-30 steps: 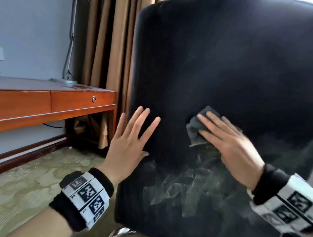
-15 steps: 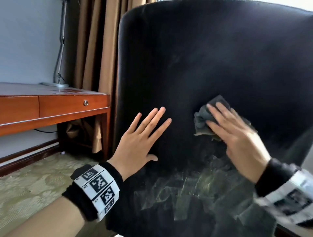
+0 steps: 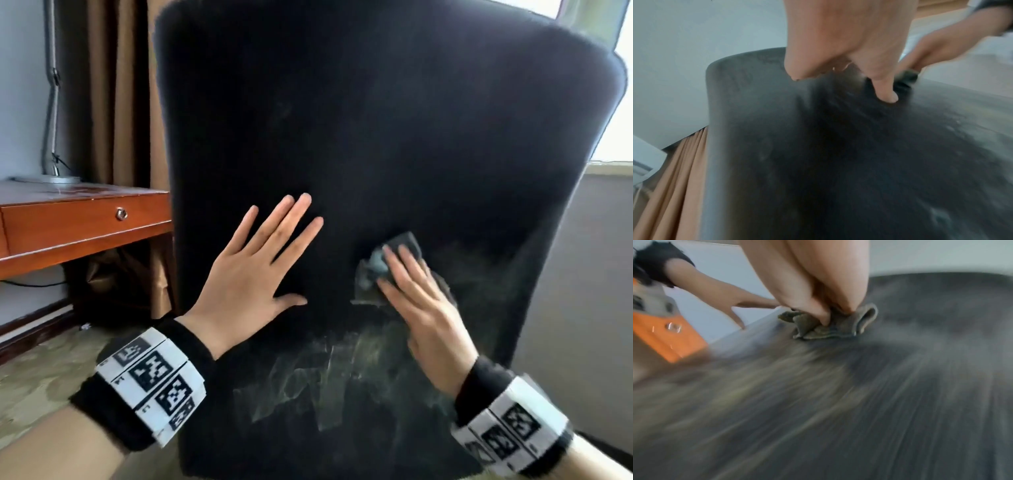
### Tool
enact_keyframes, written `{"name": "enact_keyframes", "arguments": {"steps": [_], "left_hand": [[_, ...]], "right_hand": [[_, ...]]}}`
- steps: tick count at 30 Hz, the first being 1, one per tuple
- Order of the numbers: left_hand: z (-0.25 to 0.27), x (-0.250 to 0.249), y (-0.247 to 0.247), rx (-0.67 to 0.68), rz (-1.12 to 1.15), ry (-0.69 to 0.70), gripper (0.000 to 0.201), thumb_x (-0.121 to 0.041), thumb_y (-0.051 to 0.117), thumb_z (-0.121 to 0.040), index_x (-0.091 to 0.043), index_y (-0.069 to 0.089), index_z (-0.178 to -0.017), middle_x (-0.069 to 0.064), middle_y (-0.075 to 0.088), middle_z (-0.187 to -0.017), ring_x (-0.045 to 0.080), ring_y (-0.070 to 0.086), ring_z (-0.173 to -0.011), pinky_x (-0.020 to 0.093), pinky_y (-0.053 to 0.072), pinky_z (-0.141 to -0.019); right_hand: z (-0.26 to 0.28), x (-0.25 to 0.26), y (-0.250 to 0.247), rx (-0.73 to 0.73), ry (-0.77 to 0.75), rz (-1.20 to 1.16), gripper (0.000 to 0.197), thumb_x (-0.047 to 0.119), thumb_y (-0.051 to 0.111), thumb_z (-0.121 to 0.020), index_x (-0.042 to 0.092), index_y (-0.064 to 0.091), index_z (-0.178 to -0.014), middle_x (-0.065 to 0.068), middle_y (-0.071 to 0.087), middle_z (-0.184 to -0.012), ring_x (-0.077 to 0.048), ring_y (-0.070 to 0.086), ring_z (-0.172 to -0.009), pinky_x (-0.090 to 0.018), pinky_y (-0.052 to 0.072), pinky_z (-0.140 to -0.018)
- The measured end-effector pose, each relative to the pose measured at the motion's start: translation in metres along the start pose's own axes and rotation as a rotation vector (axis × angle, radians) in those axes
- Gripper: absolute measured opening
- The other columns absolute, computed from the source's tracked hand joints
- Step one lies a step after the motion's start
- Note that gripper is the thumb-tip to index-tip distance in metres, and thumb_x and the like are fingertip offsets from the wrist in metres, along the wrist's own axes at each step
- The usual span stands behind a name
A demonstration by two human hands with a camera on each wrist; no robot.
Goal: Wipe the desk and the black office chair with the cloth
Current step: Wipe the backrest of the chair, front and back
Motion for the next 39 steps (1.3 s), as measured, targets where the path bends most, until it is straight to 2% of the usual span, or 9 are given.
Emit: {"name": "enact_keyframes", "arguments": {"steps": [5,12,18,23,25,29,32,37,39], "left_hand": [[-0.032,-0.022,-0.003,0.026,-0.062,0.117,0.103,-0.051,0.066,-0.072,-0.016,0.012,-0.152,0.007,0.001,-0.16,0.021,0.003,-0.147,0.044,0.009,-0.118],[-0.063,-0.023,-0.006,0.095,-0.136,0.163,0.12,-0.061,0.074,-0.057,-0.015,0.017,-0.152,0.009,0.004,-0.16,0.022,0.004,-0.147,0.044,0.005,-0.118],[-0.075,-0.014,-0.011,0.174,-0.191,0.24,0.111,-0.074,0.053,-0.062,-0.021,0.017,-0.152,0.003,0.008,-0.16,0.018,0.009,-0.147,0.043,0.007,-0.118],[-0.072,-0.006,-0.011,0.206,-0.177,0.226,0.096,-0.073,0.03,-0.072,-0.021,0.02,-0.152,0.001,0.013,-0.16,0.019,0.01,-0.147,0.042,0.005,-0.119],[-0.074,-0.009,-0.01,0.201,-0.184,0.229,0.095,-0.073,0.029,-0.072,-0.021,0.023,-0.151,0.001,0.014,-0.16,0.019,0.011,-0.147,0.043,0.004,-0.119],[-0.075,-0.01,-0.011,0.208,-0.204,0.233,0.095,-0.073,0.029,-0.072,-0.021,0.021,-0.151,0.002,0.013,-0.16,0.02,0.01,-0.147,0.043,0.004,-0.119],[-0.074,-0.006,-0.011,0.233,-0.2,0.231,0.096,-0.074,0.03,-0.072,-0.021,0.019,-0.152,0.002,0.014,-0.16,0.019,0.009,-0.147,0.042,0.002,-0.119],[-0.076,-0.007,-0.013,0.24,-0.221,0.222,0.096,-0.073,0.029,-0.072,-0.021,0.018,-0.152,0.002,0.012,-0.16,0.019,0.007,-0.148,0.042,0.0,-0.12],[-0.074,-0.013,-0.013,0.227,-0.222,0.223,0.095,-0.073,0.029,-0.074,-0.02,0.019,-0.152,0.002,0.011,-0.16,0.02,0.007,-0.148,0.043,0.0,-0.12]], "right_hand": [[0.061,0.017,0.034,0.096,-0.141,-0.047,0.049,0.018,0.009,-0.103,0.013,0.05,-0.129,-0.008,0.036,-0.148,-0.021,0.022,-0.142,-0.037,0.023,-0.114],[0.001,-0.051,-0.003,-0.441,0.5,-0.155,0.069,-0.019,0.028,-0.064,-0.006,0.053,-0.127,-0.022,0.031,-0.147,-0.032,0.024,-0.14,-0.043,0.03,-0.11],[0.04,0.022,0.047,-0.259,0.082,-0.138,0.036,0.014,0.022,-0.103,0.013,0.052,-0.123,-0.013,0.043,-0.143,-0.026,0.033,-0.138,-0.041,0.037,-0.106],[0.054,-0.057,0.038,-0.591,0.64,-0.166,0.079,-0.019,0.032,-0.064,0.014,0.044,-0.135,0.011,0.022,-0.155,-0.026,0.029,-0.138,-0.022,0.037,-0.105],[0.043,-0.048,0.042,-0.68,0.802,-0.17,0.081,-0.015,0.031,-0.06,0.017,0.048,-0.133,0.012,0.023,-0.154,-0.021,0.027,-0.138,-0.03,0.041,-0.099],[0.035,0.011,0.059,-0.561,0.43,-0.178,0.04,0.003,0.026,-0.098,0.007,0.062,-0.116,-0.018,0.047,-0.138,-0.032,0.038,-0.134,-0.043,0.042,-0.101],[0.047,-0.018,0.045,-0.454,0.206,-0.218,0.031,0.007,0.034,-0.099,0.007,0.06,-0.117,-0.018,0.048,-0.137,-0.032,0.041,-0.132,-0.045,0.04,-0.104],[0.018,-0.102,0.012,-0.7,0.873,-0.26,0.071,-0.018,0.035,-0.061,-0.001,0.055,-0.127,-0.011,0.035,-0.143,-0.041,0.038,-0.131,-0.017,0.023,-0.11],[-0.001,-0.066,0.017,-0.69,0.822,-0.269,0.073,-0.02,0.034,-0.063,0.001,0.053,-0.13,-0.012,0.033,-0.146,-0.035,0.032,-0.137,-0.022,0.023,-0.114]]}}
Point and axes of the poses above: each hand's wrist, its own z-axis away from the middle knuckle, its own y-axis out of the palm, x = y × z, the point moved 2 cm from there along -z, towards the middle knuckle
